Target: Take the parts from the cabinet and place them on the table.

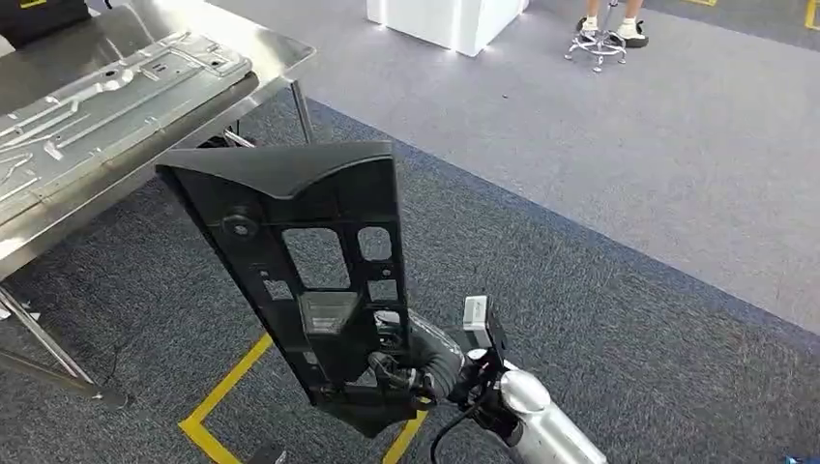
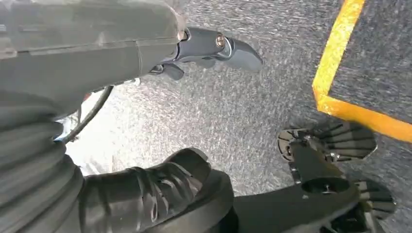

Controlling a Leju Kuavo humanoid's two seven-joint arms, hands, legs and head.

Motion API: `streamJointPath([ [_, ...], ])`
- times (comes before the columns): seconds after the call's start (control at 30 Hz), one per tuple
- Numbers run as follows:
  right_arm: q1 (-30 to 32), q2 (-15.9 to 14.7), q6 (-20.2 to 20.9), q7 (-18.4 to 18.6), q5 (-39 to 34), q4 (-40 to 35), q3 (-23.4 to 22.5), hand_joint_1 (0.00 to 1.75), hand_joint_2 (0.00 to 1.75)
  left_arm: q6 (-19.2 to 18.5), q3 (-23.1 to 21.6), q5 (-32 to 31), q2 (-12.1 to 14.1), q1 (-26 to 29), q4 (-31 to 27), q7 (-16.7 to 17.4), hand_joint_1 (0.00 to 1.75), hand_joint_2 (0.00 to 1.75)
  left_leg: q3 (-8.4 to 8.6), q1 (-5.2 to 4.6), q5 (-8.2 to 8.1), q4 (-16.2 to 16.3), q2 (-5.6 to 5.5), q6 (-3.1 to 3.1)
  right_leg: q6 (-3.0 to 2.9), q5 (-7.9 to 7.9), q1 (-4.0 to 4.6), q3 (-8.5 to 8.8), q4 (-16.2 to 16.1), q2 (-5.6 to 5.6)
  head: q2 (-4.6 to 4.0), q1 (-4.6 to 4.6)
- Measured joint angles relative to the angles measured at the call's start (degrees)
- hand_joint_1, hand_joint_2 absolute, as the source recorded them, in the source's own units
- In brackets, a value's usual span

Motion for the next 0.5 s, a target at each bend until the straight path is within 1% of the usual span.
streamJointPath([
  [0.03, 0.0, 0.0, 0.1, 0.0, -0.2, 0.0, 0.0, 1.75, 1.75, 0.0, 0.1, 0.0, 0.0, -0.1, 0.0, 0.0, 0.00, 1.75, 0.05, -0.27, -0.07, -0.1, -0.04, -0.36, -0.44, 0.27, -0.33, 0.39, -0.5, -0.01, 0.00, -0.02],
  [0.07, -0.1, 0.1, 0.1, 0.1, -0.4, 0.0, 0.0, 1.75, 1.75, 0.0, 0.4, 0.0, 0.1, 0.0, 0.0, 0.0, 0.00, 1.75, -0.13, -0.06, -0.43, 0.6, 0.40, -0.63, -0.75, 0.54, -0.59, 0.75, -1.0, -0.30, 0.00, -0.04],
  [0.1, -0.1, 0.1, 0.1, 0.2, -0.6, 0.0, 0.0, 1.75, 1.75, 0.0, 0.6, -0.1, 0.1, -0.1, 0.0, 0.0, 0.00, 1.75, -0.93, -0.05, -1.92, 2.6, 0.97, -1.01, -1.01, 0.57, -0.64, 0.99, -1.2, -0.35, 0.00, -0.09],
  [0.13, -0.1, 0.2, 0.1, 0.1, -0.7, 0.0, 0.0, 1.75, 1.75, 0.0, 0.7, -0.1, 0.1, -0.1, 0.0, 0.0, 0.00, 1.75, -2.73, 0.15, -4.08, 6.3, 1.13, -1.31, -1.04, 0.55, -0.64, 1.01, -1.2, -0.49, 0.00, -0.09],
  [0.17, -0.1, 0.2, 0.1, 0.2, -0.7, 0.1, 0.0, 1.75, 1.75, 0.0, 0.9, -0.4, 0.1, -0.2, 0.0, 0.0, 0.00, 1.75, -5.30, 0.37, -6.41, 11.4, 1.24, -1.61, -1.12, 0.48, -0.62, 1.00, -1.2, -0.63, 0.00, -0.09],
  [0.2, -0.1, 0.2, 0.1, 0.2, -0.7, 0.3, 0.0, 1.75, 1.75, 0.0, 0.9, -0.5, 0.1, -0.1, 0.0, 0.0, 0.00, 1.75, -7.49, 0.51, -7.84, 15.5, 1.33, -1.85, -1.17, 0.41, -0.61, 0.98, -1.2, -0.77, 0.00, -0.09],
  [0.23, 0.0, 0.2, 0.0, 0.2, -0.7, 0.5, 0.0, 1.75, 1.75, 0.0, 0.9, -0.5, 0.1, 0.0, 0.0, 0.0, 0.00, 1.75, -8.90, 0.64, -8.03, 17.9, 1.44, -2.04, -1.13, 0.35, -0.63, 0.98, -1.2, -0.83, 0.00, -0.11],
  [0.27, 0.0, 0.2, 0.0, 0.3, -0.7, 0.6, 0.0, 1.75, 1.75, 0.0, 0.9, -0.6, 0.2, 0.0, 0.0, 0.1, 0.00, 1.75, -8.82, 0.84, -6.80, 17.1, 1.49, -2.19, -0.99, 0.24, -0.66, 1.04, -1.1, -0.85, 0.00, -0.09],
  [0.3, 0.0, 0.2, 0.0, 0.3, -0.7, 0.7, 0.0, 1.75, 1.75, 0.0, 1.0, -0.6, 0.2, 0.0, 0.0, 0.1, 0.00, 1.75, -7.50, 0.99, -4.58, 14.0, 1.58, -2.26, -0.87, 0.13, -0.71, 1.14, -1.0, -0.85, 0.00, -0.09],
  [0.33, 0.0, 0.2, 0.0, 0.3, -0.7, 0.7, 0.0, 1.75, 1.75, 0.0, 1.0, -0.6, 0.2, 0.0, 0.0, 0.2, 0.00, 1.75, -4.90, 1.13, -1.73, 8.9, 1.66, -2.28, -0.66, -0.06, -0.79, 1.32, -1.0, -0.85, 0.00, -0.09],
  [0.37, 0.0, 0.2, 0.0, 0.3, -0.7, 0.7, 0.0, 1.75, 1.75, 0.1, 1.0, -0.6, 0.3, -0.1, 0.0, 0.2, 0.00, 1.75, -1.95, 1.24, 0.84, 3.0, 1.92, -2.24, -0.38, -0.33, -0.86, 1.57, -0.8, -0.89, 0.00, -0.09],
  [0.4, -0.1, 0.2, 0.0, 0.3, -0.8, 0.7, 0.0, 1.75, 1.75, 0.1, 1.0, -0.6, 0.3, -0.1, 0.0, 0.2, 0.00, 1.75, -0.73, 1.14, 0.27, 0.4, 2.29, -2.14, -0.07, -0.53, -0.68, 1.61, -0.7, -0.90, 0.00, -0.09],
  [0.43, -0.1, 0.2, 0.0, 0.3, -0.8, 0.7, 0.0, 1.75, 1.75, 0.1, 1.0, -0.6, 0.3, -0.2, 0.0, 0.2, 0.00, 1.75, -0.59, 0.80, 0.49, 0.1, 1.96, -1.45, 0.28, -0.66, -0.44, 1.50, -0.5, -0.88, 0.00, -0.02],
  [0.5, -0.1, 0.2, 0.0, 0.3, -0.8, 0.7, 0.0, 1.75, 1.75, 0.1, 1.0, -0.6, 0.3, -0.1, 0.0, 0.2, 0.00, 1.75, -0.66, 0.61, 0.26, 0.3, 1.79, -0.90, 0.88, -0.68, -0.54, 1.72, -0.9, -0.93, 0.00, 0.00],
])
